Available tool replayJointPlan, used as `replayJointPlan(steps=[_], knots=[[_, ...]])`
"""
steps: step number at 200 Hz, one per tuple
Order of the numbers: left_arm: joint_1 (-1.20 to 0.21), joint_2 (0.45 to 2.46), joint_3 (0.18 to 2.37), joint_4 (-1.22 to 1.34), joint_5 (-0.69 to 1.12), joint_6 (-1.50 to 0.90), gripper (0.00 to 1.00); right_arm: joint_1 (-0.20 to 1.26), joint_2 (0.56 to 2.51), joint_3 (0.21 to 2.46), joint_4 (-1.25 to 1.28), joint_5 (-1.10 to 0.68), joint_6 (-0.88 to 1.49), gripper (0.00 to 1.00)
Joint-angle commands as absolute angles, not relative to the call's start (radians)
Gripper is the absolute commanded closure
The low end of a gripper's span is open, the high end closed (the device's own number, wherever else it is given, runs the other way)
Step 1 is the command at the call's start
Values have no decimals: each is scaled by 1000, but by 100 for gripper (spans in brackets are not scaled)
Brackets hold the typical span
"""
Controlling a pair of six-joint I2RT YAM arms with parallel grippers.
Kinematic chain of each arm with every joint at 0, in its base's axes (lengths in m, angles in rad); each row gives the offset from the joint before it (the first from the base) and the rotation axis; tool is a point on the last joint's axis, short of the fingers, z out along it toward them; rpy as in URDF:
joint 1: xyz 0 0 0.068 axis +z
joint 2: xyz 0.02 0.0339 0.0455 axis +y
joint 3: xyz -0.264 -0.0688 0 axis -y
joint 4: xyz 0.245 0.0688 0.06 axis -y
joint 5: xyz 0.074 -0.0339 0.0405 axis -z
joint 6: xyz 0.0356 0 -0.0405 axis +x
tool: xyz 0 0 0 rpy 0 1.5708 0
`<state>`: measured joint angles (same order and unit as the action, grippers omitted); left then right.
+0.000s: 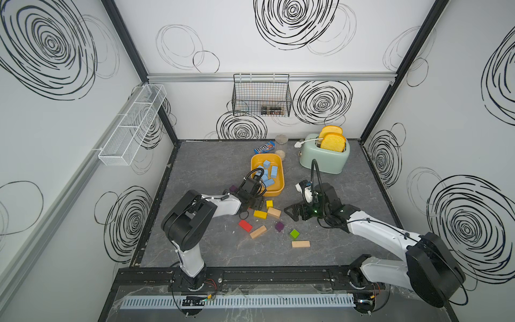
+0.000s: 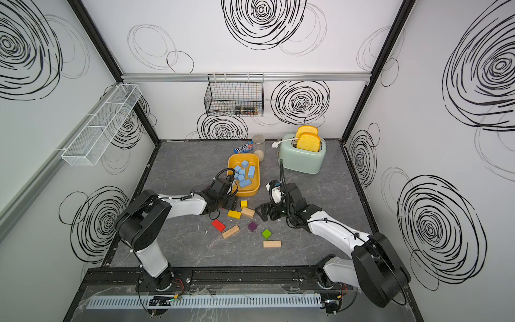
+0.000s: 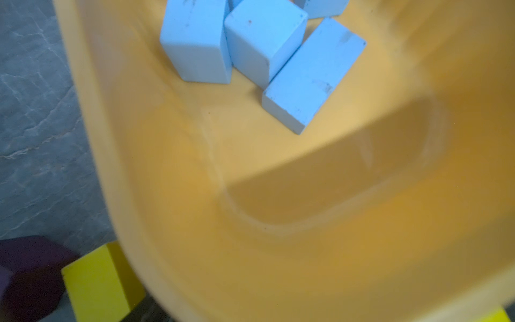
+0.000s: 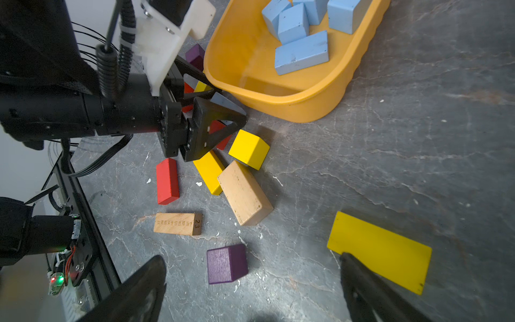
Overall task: Pick out the blue building blocks
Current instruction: Pick up the building block from the center of the board.
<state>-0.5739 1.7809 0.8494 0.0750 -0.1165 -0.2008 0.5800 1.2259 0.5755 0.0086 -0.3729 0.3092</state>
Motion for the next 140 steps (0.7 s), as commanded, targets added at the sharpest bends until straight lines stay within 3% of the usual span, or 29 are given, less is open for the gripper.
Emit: replayJointPlan(steps=[1,88,140], knots=[[-580,1788,848,-24,-99,-225,23,580,1230,600,3,-379,297,2],[-518,1687,822,-32,-67,-265,28,581,1227,604,0,-385,300,2],[-457,1693,817,38,3,-280,11,581,1232,611,0,-391,300,2]])
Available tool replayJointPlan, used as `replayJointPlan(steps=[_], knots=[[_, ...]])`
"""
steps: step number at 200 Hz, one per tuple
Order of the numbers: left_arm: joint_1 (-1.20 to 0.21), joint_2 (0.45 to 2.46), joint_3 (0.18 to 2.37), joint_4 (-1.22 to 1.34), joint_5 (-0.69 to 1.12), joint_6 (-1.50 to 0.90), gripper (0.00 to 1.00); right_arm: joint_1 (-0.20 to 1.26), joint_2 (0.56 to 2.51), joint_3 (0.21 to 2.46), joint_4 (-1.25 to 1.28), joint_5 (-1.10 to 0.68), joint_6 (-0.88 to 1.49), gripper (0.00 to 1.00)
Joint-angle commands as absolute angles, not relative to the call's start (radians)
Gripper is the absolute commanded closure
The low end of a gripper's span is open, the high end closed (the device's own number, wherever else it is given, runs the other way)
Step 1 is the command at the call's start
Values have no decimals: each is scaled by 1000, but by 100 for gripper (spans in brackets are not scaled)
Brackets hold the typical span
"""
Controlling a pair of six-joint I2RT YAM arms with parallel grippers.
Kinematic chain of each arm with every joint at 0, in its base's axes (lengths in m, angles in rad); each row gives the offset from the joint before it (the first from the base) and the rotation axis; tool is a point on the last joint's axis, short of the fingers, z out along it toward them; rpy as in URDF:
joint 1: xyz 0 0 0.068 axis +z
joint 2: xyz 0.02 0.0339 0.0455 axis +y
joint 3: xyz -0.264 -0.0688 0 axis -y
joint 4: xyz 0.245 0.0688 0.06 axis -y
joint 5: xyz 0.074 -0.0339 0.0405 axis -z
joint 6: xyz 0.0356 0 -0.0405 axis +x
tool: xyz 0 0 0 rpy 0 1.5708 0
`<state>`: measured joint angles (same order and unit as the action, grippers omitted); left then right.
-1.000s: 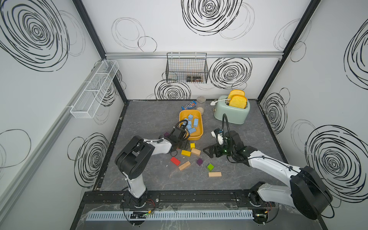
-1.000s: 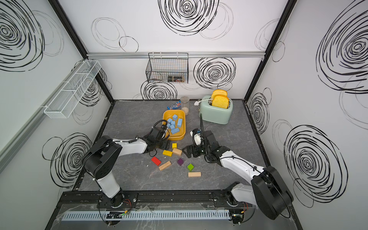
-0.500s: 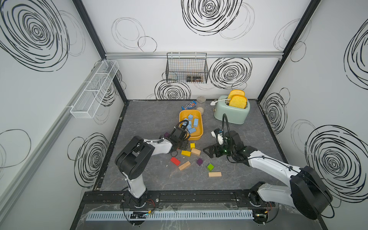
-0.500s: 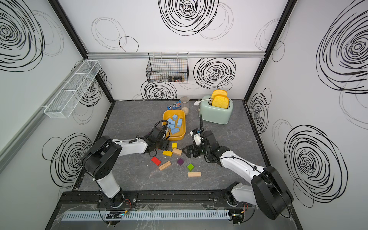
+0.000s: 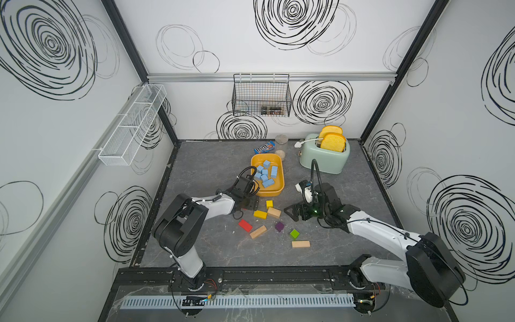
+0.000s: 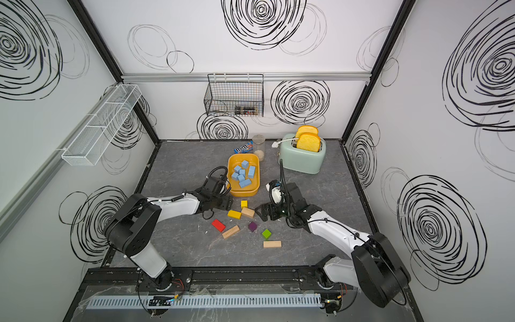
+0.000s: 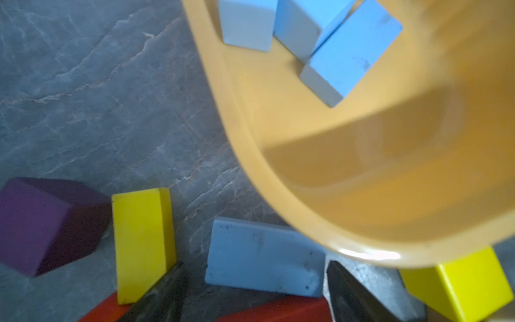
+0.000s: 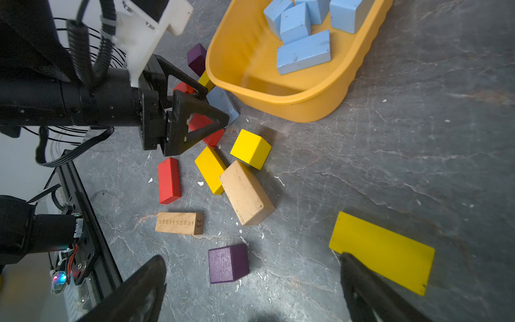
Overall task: Pick out the blue building blocks
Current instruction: Pick up the building block from the center of the board.
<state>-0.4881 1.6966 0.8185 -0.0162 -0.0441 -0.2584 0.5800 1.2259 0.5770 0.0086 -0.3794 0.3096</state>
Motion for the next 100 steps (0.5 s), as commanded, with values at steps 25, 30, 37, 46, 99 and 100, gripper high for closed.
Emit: replayJointPlan(steps=[25,30,37,46,99,100], knots=[[-447,1701,821,67,37,-261,7,581,1232,611,-2,-386,298,2],[-446,1703,821,71,43,-254,6,581,1232,611,0,-386,299,2],[-447,1703,821,71,51,-246,6,582,1233,610,0,-387,298,2],[-447,1703,822,72,55,-233,6,582,1233,610,1,-390,299,2],[-456,1712,823,69,44,-146,7,582,1227,603,2,-391,297,2],[-456,1712,823,68,43,-145,7,582,1227,603,2,-390,297,2]])
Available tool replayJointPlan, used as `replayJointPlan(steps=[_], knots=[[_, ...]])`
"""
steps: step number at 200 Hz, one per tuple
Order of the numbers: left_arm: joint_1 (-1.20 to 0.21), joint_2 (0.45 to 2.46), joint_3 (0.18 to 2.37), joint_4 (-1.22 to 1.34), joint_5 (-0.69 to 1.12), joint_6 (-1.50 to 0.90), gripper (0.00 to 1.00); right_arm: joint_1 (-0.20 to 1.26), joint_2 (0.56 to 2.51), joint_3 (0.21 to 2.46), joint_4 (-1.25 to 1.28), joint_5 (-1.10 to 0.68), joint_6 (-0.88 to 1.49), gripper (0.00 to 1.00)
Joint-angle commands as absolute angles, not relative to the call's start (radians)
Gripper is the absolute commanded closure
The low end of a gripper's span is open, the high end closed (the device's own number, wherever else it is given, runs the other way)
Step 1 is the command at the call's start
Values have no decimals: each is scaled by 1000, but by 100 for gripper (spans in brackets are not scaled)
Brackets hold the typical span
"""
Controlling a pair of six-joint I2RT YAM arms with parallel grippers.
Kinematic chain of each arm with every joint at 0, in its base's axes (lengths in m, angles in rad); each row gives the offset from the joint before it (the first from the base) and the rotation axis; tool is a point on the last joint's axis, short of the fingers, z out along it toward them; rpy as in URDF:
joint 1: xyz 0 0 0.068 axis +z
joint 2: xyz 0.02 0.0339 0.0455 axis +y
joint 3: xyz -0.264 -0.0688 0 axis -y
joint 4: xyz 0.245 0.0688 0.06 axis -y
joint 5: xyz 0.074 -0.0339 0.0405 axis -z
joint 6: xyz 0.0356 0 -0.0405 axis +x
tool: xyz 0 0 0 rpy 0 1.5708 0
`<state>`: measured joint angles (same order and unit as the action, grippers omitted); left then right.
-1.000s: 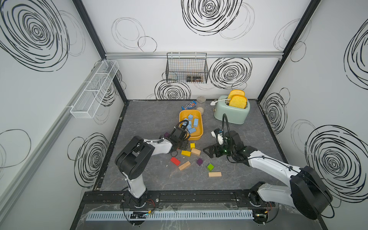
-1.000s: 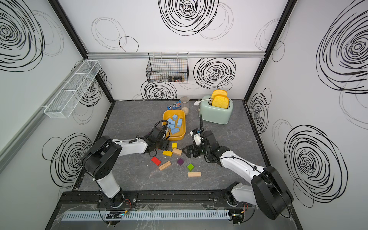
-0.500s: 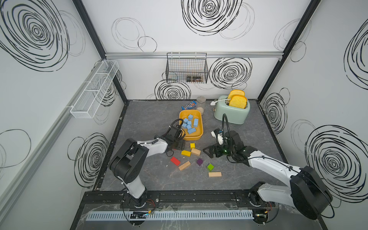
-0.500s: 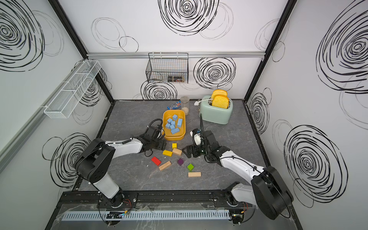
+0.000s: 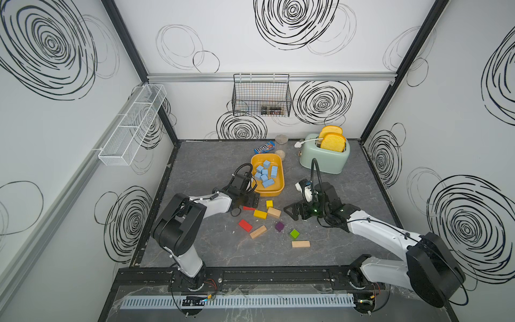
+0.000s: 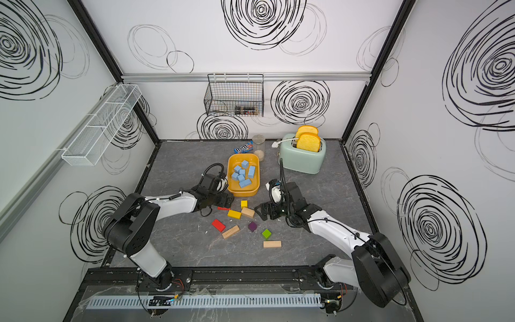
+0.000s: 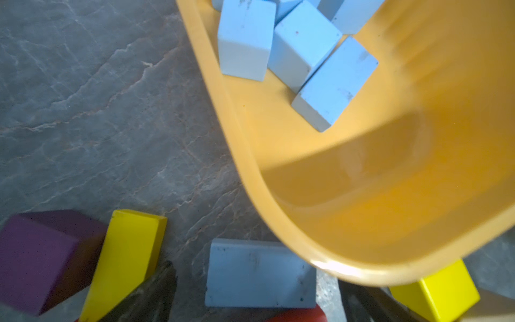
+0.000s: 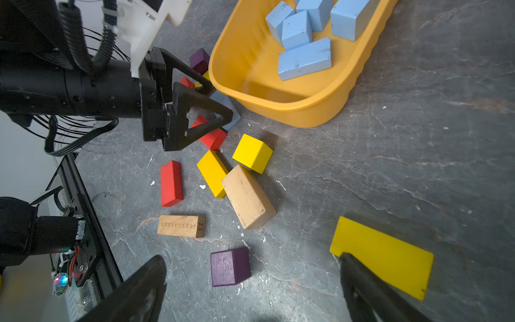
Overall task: Pick out the blue building blocks
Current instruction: Pick up the building block from the center of the board.
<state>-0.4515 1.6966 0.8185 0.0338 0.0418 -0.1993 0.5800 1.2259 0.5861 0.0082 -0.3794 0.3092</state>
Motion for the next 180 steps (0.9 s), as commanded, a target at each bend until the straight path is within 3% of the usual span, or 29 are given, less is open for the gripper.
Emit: replayJointPlan(steps=[1,64,124,180], knots=[[-456,1712,822,68,42,-144,7,582,1227,602,2,-389,297,2],[-458,1727,845,76,79,-113,6,582,1225,599,5,-397,298,2],[-541,1838,1006,-143,-103,-31,6,583,1221,600,1,-401,299,2],[-485,1801,974,-152,-108,21,5,584,1232,603,5,-408,298,2]])
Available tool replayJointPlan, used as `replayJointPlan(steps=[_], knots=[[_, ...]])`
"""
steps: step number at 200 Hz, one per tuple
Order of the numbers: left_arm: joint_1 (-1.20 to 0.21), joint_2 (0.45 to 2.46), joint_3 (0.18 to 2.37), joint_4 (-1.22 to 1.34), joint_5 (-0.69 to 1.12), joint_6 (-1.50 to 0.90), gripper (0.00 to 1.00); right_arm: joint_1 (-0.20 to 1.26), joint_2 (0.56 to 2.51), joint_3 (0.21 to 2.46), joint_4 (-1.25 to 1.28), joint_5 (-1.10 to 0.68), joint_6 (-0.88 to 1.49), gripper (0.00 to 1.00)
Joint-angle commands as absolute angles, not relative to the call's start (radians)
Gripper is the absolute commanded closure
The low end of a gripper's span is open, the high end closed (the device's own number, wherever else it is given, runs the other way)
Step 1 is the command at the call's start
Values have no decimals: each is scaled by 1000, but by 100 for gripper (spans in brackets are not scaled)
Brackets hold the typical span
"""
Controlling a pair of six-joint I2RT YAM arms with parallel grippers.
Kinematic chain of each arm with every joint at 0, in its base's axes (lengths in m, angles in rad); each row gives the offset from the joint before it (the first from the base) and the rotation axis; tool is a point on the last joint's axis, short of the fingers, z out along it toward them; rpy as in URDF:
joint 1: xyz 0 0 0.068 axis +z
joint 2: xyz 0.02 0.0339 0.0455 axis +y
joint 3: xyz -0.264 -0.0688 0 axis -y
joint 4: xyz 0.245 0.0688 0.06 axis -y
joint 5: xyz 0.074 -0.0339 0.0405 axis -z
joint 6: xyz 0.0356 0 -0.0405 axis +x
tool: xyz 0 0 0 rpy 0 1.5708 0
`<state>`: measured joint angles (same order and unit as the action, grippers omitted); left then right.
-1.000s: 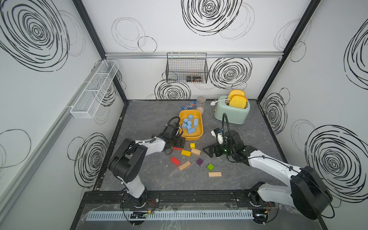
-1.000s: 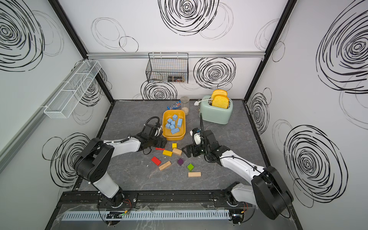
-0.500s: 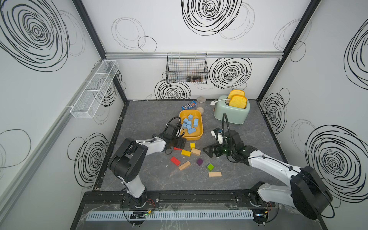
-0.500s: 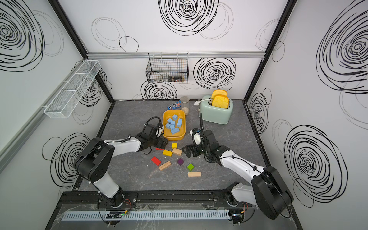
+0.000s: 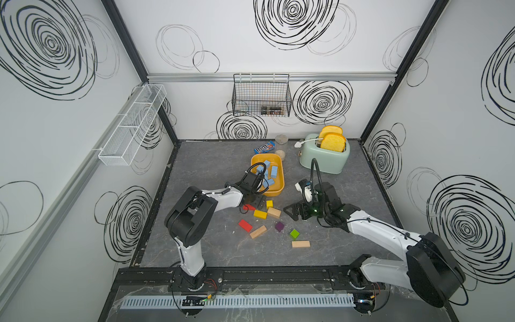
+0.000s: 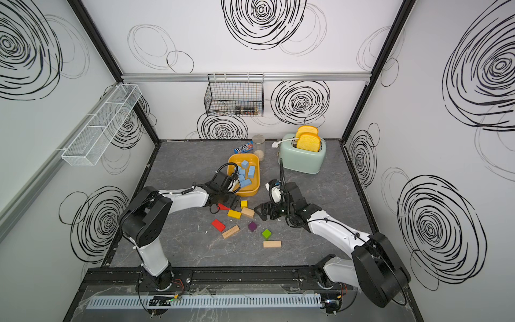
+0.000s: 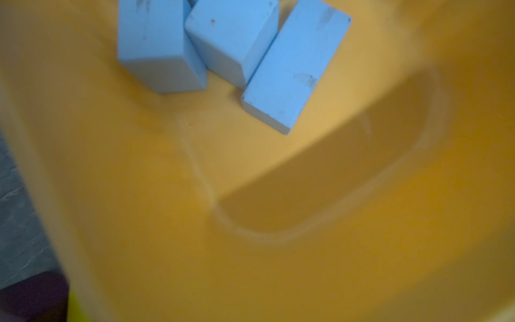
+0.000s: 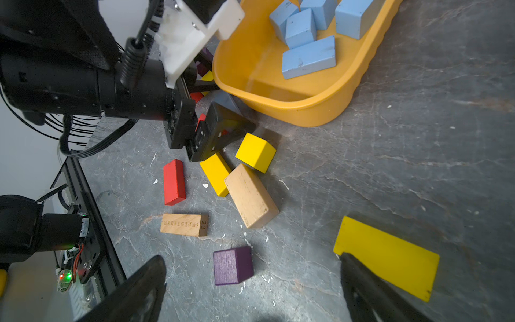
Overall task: Pick out the blue building blocks
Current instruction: Pick up the building block from the center of the board.
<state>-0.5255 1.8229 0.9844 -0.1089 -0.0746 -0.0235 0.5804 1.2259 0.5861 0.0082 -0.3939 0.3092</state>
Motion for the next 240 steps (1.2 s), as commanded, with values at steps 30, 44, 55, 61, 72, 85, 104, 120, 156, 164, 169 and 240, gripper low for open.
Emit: replayJointPlan(steps=[30,44,55,61,72,85,104,120,156,164,169,240], knots=[[-454,1799,993,-148,-63,29,4,585,1241,609,3,-410,298,2],[-447,1805,999,-150,-51,35,4,585,1245,612,3,-410,299,2],[-445,1812,999,-149,-43,36,4,584,1247,612,2,-410,298,2],[-445,1816,997,-149,-32,38,4,586,1249,612,2,-408,298,2],[-448,1822,994,-147,-13,40,4,585,1251,612,3,-408,298,2],[-454,1831,994,-148,-4,42,4,586,1253,612,3,-409,298,2],[-455,1852,1006,-178,13,48,6,585,1254,614,2,-410,299,2],[-455,1865,1017,-214,0,34,6,584,1253,613,2,-411,298,2],[-452,1878,1022,-248,-7,-20,5,586,1253,609,6,-416,299,2],[-446,1885,1029,-254,-6,-34,5,589,1253,609,4,-416,298,2],[-442,1888,1032,-260,-2,-41,5,589,1254,610,5,-416,298,2],[-428,1876,1060,-350,-11,-111,3,591,1268,617,5,-419,300,2]])
